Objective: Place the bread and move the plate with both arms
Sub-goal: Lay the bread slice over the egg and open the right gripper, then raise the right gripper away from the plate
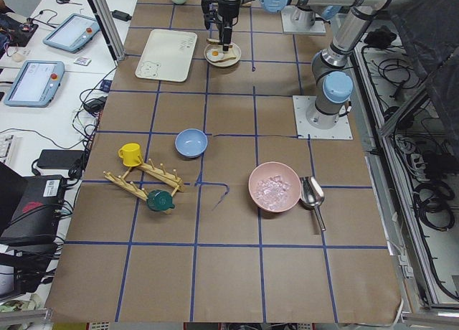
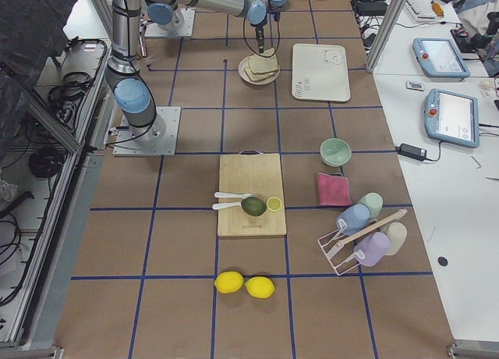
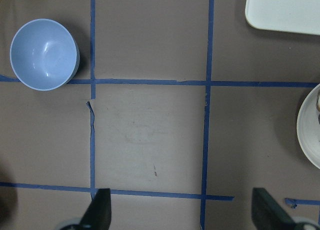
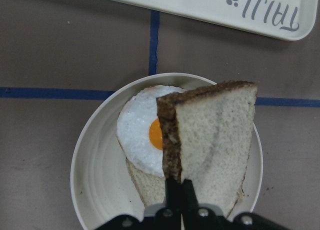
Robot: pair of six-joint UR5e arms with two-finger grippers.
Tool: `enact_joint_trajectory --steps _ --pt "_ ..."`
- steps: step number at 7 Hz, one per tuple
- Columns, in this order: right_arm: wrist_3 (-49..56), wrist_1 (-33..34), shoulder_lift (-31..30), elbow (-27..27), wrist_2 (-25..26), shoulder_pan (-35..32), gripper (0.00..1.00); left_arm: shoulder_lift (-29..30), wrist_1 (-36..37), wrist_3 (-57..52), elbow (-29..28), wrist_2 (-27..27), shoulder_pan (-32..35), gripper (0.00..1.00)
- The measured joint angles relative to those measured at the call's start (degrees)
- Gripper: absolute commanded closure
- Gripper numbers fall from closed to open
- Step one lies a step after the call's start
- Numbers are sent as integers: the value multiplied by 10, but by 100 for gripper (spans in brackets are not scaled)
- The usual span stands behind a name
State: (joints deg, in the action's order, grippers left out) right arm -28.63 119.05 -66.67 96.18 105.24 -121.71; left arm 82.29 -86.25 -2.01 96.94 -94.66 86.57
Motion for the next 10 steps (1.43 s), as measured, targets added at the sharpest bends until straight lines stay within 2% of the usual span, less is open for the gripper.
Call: enact_joint_trajectory --steps 1,2,4,5,7,8,10 --pt "0 19 2 16 -3 0 0 0 0 0 0 0 0 0" --pt "0 34 1 26 -15 1 0 0 0 1 0 0 0 0" --pt "15 38 -10 18 -74 20 0 1 0 1 0 0 0 0" --pt "42 0 -32 0 -101 53 0 1 0 1 0 0 0 0" --pt "133 -160 -95 -56 -182 176 0 4 0 0 0 1 0 0" --pt "196 -241 -118 -95 -190 232 0 9 0 1 0 0 -1 0" --pt "266 -358 -157 -159 -163 285 0 18 -3 2 3 -3 -1 0"
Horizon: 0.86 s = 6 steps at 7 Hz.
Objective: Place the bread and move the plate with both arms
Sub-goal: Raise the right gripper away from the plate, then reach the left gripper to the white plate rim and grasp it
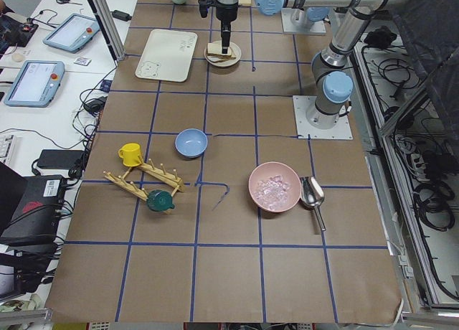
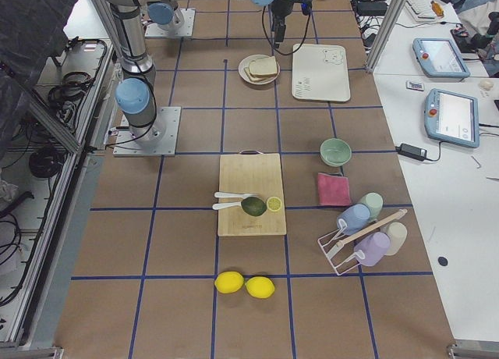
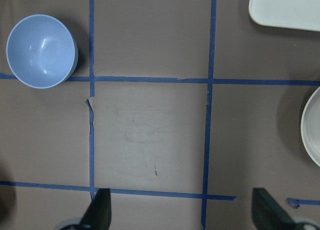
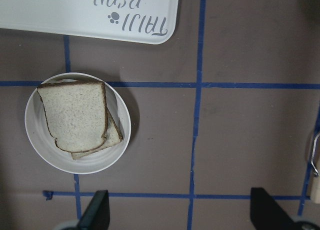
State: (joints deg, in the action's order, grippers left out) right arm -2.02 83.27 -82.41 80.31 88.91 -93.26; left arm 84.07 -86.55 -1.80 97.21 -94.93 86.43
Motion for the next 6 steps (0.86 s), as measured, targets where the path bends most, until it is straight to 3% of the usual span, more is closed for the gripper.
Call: enact_joint_trajectory --steps 2,6 --pt "17 -24 -22 -12 -3 39 0 26 13 6 10 4 0 0" --pt "29 15 -34 0 -1 54 0 137 207 81 51 54 58 0"
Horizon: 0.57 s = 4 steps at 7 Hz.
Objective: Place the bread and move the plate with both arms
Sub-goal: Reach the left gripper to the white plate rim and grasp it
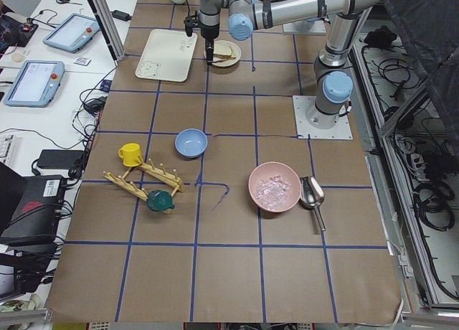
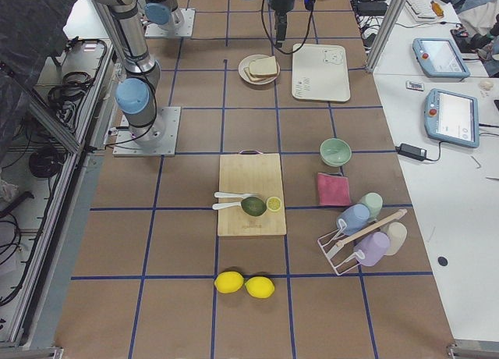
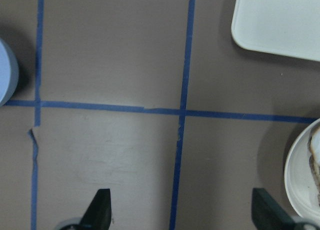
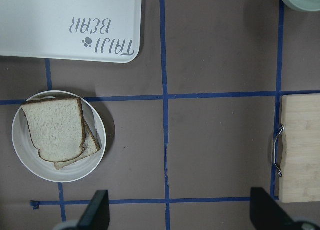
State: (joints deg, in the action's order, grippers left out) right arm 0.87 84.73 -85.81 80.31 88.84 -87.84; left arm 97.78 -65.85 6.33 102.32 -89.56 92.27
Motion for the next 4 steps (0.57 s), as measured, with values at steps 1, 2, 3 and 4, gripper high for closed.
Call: enact_joint_trajectory --steps 1,2,3,4 --pt "-2 11 -3 9 0 -2 0 29 53 19 16 4 22 0" --pt "-2 17 -7 14 1 -3 0 58 100 35 28 15 40 0" --pt "-3 19 -12 16 3 -4 0 84 128 45 33 37 52 0" --pt "-3 20 -15 17 5 -5 0 106 139 53 36 60 59 0"
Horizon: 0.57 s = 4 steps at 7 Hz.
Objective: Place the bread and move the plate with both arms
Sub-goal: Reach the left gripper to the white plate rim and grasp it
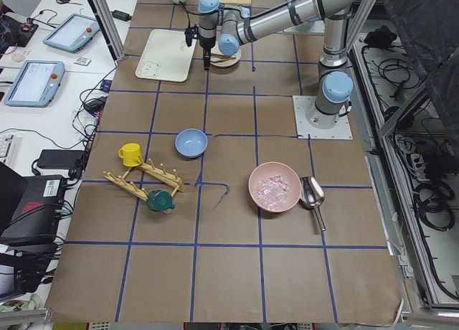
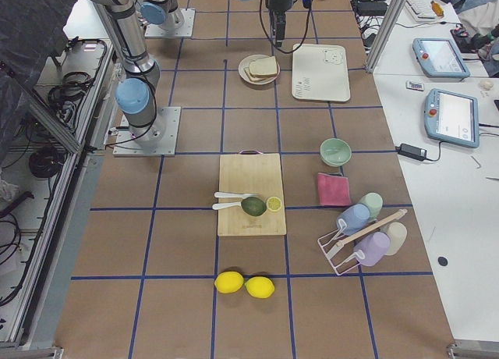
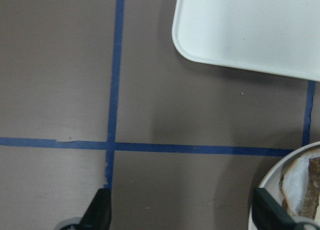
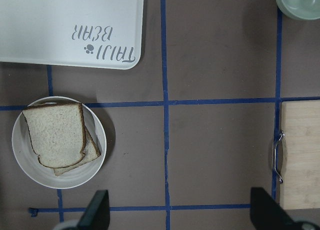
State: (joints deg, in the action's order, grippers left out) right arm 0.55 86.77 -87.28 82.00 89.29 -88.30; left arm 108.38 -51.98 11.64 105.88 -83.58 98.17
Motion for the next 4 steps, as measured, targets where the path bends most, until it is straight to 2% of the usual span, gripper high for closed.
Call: enact_joint_trajectory --steps 1,2,3,4 --pt "0 0 -1 1 1 0 0 20 5 10 1 14 12 0" --pt "0 1 -1 2 1 0 0 34 8 26 1 18 29 9" --pt "-1 1 -1 3 0 0 0 43 8 40 2 19 41 13" --pt "0 1 -1 3 1 0 0 47 9 43 7 20 46 26"
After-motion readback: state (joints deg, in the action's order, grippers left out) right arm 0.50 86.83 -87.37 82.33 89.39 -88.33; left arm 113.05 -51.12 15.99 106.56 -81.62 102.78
